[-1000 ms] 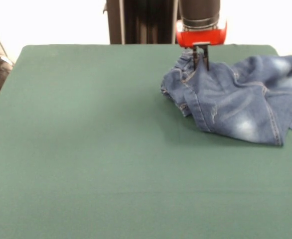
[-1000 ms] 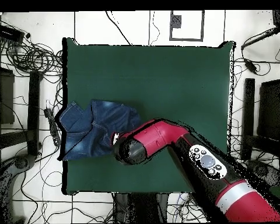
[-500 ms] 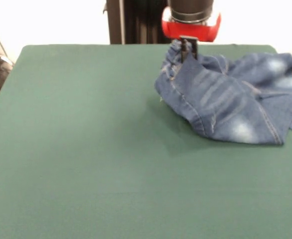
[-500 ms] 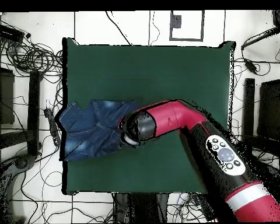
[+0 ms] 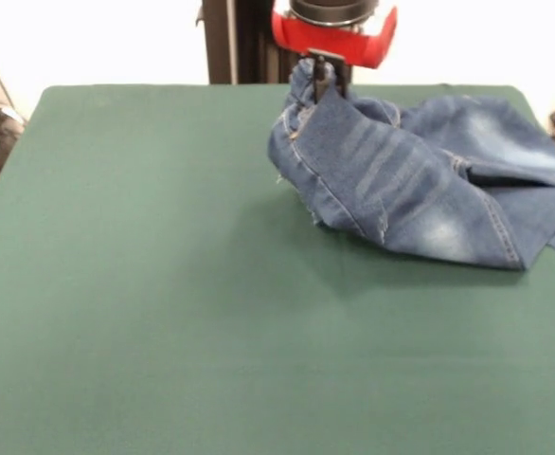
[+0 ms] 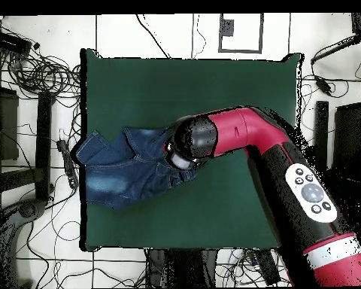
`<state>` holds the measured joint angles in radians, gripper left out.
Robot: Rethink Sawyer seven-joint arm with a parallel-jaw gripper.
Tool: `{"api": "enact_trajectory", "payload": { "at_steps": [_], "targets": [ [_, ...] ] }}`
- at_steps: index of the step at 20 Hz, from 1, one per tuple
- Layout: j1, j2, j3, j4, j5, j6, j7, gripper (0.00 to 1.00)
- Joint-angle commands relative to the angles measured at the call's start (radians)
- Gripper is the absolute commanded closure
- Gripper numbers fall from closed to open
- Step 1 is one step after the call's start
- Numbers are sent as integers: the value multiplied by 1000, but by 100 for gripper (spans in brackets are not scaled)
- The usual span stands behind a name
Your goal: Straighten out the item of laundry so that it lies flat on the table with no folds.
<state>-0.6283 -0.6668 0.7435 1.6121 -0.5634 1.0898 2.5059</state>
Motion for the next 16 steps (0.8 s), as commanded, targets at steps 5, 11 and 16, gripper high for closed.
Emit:
{"api": "enact_trajectory", "payload": {
  "at_steps": [5,11,16],
  "targets": [
    [-41,53,90,-87,-36,92,-500,100],
    [-83,55,92,-68,-57,71,-593,100],
    [-121,32,81,-40,-53,62,-661,100]
  ]
}}
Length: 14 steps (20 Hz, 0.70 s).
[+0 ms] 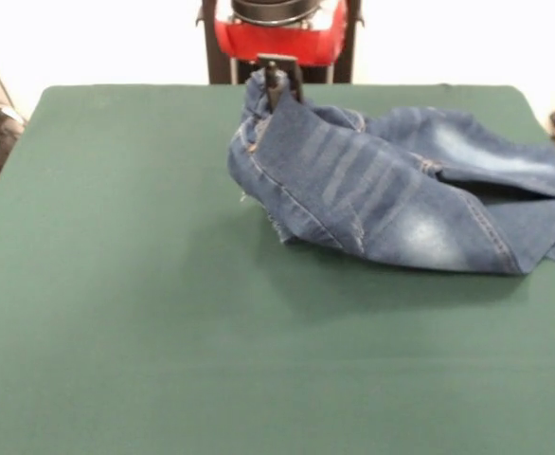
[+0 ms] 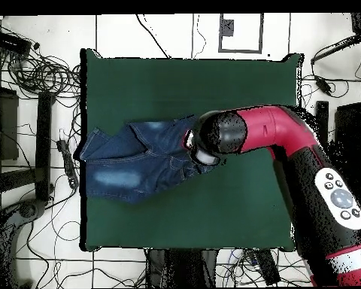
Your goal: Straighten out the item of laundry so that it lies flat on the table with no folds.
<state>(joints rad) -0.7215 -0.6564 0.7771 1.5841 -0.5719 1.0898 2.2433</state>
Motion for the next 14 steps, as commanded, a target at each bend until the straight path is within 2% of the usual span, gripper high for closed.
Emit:
{"api": "enact_trajectory", "payload": {
  "at_steps": [1,5,14],
  "targets": [
    [-36,16,46,-2,-47,53,-409,100],
    [-57,23,43,14,-55,55,-483,100],
    [-80,12,40,52,-58,0,-496,100]
  ]
}}
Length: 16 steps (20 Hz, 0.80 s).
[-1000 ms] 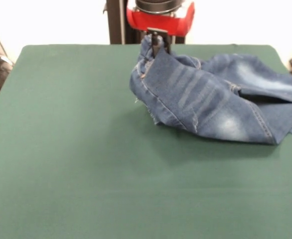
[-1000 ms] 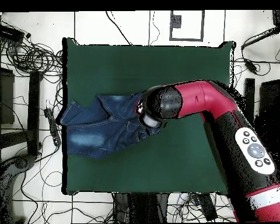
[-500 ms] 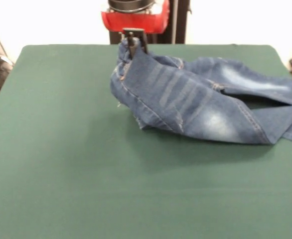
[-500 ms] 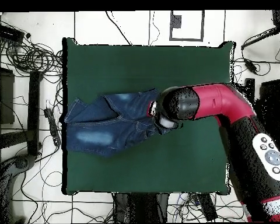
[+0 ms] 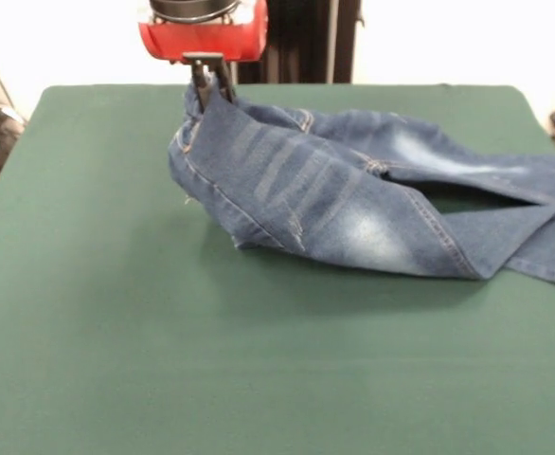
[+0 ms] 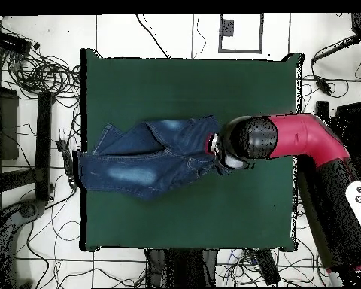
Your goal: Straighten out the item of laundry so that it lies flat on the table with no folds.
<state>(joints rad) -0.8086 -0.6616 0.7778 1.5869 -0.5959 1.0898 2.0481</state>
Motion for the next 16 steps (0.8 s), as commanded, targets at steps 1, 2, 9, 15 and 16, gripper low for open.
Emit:
{"api": "enact_trajectory", "payload": {
  "at_steps": [1,2,9,15,16],
  "targets": [
    [11,20,37,47,-37,-3,-299,100],
    [16,19,32,46,-41,-9,-288,100],
    [42,5,20,80,-53,-50,-220,100],
    [42,27,21,40,-52,-27,-249,100],
    [39,26,22,35,-50,-17,-257,100]
  ]
}}
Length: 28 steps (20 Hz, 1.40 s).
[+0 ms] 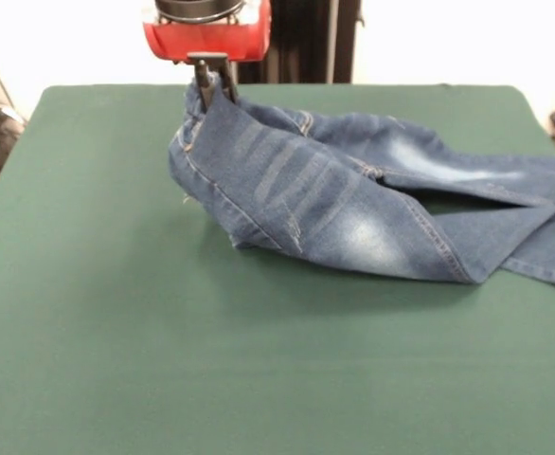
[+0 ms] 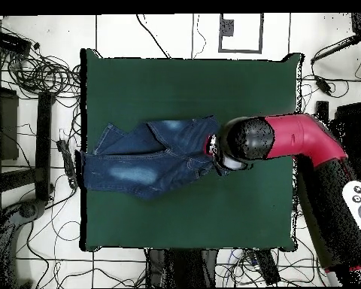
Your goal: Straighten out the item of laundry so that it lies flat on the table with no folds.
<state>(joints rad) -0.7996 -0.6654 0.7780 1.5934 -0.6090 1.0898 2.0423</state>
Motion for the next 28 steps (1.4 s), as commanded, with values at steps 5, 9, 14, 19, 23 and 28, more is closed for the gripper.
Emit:
{"api": "enact_trajectory", "payload": {
  "at_steps": [5,9,14,19,23,28],
  "targets": [
    [-33,-11,37,62,-24,19,-326,100],
    [-109,-86,61,119,5,57,-377,100],
    [-177,-116,92,174,-9,47,-407,100],
    [-244,-124,124,270,-43,-25,-409,100],
    [-247,-108,136,295,-82,-65,-385,100],
    [-249,-108,148,337,-122,-114,-342,100]
  ]
}}
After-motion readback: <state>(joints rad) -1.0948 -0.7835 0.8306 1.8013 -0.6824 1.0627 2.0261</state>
